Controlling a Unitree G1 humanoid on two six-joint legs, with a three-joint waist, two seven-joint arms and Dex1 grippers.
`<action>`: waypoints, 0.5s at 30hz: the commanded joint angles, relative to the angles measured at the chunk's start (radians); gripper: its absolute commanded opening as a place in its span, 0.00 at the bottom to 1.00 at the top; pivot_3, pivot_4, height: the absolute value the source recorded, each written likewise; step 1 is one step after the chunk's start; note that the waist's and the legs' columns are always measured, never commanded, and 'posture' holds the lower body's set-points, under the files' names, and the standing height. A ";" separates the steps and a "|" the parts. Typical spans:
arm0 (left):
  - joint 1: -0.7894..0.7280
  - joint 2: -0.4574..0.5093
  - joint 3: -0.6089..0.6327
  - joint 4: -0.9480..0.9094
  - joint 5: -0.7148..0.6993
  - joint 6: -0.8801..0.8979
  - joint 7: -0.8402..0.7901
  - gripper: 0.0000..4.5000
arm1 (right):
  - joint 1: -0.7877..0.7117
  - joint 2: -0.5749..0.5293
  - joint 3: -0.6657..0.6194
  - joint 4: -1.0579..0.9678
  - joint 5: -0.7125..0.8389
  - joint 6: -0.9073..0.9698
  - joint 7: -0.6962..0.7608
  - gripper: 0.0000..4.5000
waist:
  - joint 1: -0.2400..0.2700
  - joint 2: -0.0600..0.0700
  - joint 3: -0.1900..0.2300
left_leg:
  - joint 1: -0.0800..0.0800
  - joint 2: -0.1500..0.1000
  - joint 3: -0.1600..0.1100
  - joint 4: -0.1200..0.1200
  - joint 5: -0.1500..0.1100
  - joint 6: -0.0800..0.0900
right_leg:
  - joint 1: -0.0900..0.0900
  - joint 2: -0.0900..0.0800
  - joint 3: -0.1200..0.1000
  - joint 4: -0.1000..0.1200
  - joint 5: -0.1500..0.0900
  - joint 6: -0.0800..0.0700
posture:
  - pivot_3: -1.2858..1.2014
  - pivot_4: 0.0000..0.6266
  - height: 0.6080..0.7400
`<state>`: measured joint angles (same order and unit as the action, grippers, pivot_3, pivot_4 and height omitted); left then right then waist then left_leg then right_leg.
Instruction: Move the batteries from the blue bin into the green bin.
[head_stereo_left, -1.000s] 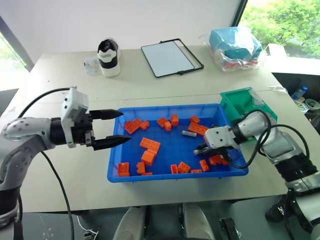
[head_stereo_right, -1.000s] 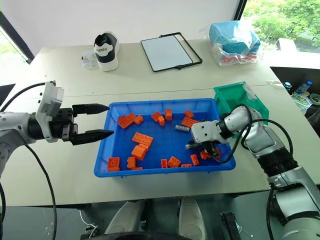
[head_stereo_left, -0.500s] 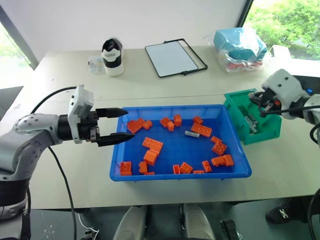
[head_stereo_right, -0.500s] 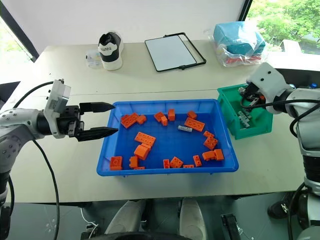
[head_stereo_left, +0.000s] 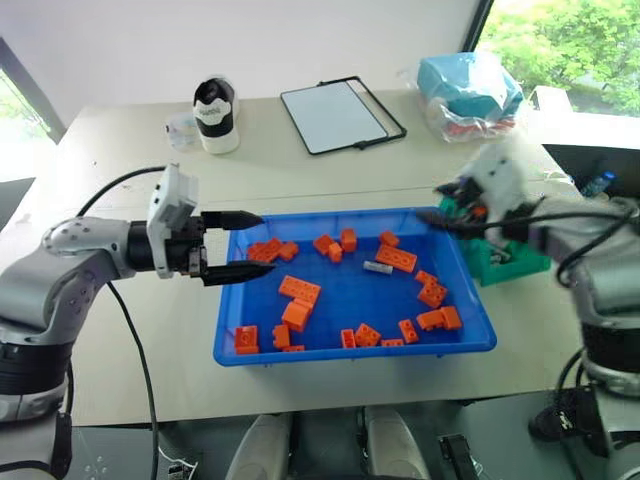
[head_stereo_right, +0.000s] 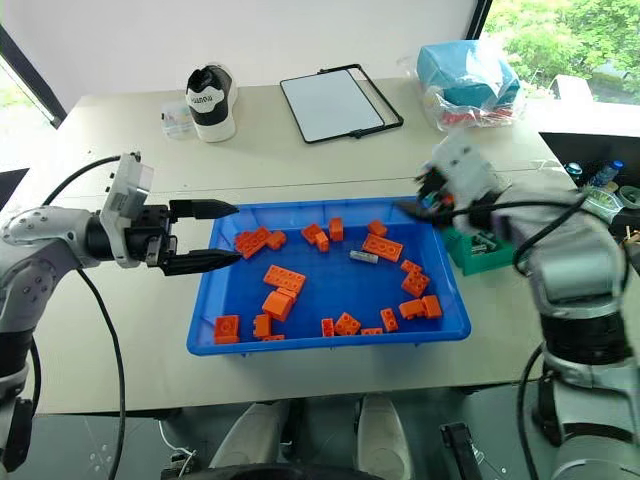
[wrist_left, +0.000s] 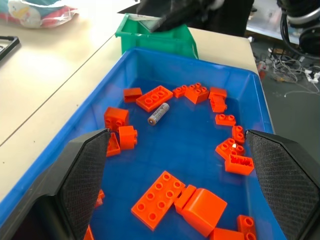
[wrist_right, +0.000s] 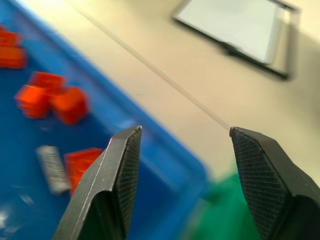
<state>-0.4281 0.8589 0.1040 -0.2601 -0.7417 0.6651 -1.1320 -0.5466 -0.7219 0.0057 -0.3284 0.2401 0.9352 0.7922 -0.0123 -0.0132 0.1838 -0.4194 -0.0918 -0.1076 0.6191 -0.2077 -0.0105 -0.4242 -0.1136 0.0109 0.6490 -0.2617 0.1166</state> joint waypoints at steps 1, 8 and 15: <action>0.010 0.011 0.053 -0.045 -0.017 0.000 0.017 1.00 | 0.016 0.038 0.056 -0.033 0.003 -0.017 -0.032 0.63 | 0.004 0.000 0.000 | 0.000 0.000 0.000 0.000 0.000 0.000 | 0.000 0.000 0.000 0.000 0.000 0.000 | 0.52 0.24 0.93; 0.051 0.028 0.101 -0.084 -0.037 0.019 0.044 1.00 | 0.026 0.098 0.174 0.060 -0.023 -0.084 -0.042 0.63 | -0.001 0.000 0.000 | 0.000 0.000 0.000 0.002 0.000 0.000 | 0.000 0.000 0.000 0.000 0.000 0.000 | 0.52 0.24 0.93; 0.084 0.038 0.130 -0.115 -0.056 0.032 0.068 1.00 | 0.075 0.098 0.228 0.095 -0.033 -0.130 -0.023 0.63 | 0.000 0.000 0.000 | 0.000 0.000 0.000 0.002 0.000 0.000 | 0.000 0.001 0.000 0.000 0.000 0.000 | 0.52 0.24 0.93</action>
<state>-0.3460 0.8816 0.1936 -0.3433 -0.7772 0.6950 -1.0693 -0.4773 -0.6251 0.2292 -0.2254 0.2096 0.8270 0.7597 -0.0127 -0.0133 0.1838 -0.4199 -0.0921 -0.1080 0.6211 -0.2077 -0.0105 -0.4241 -0.1130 0.0107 0.6494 -0.2616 0.1168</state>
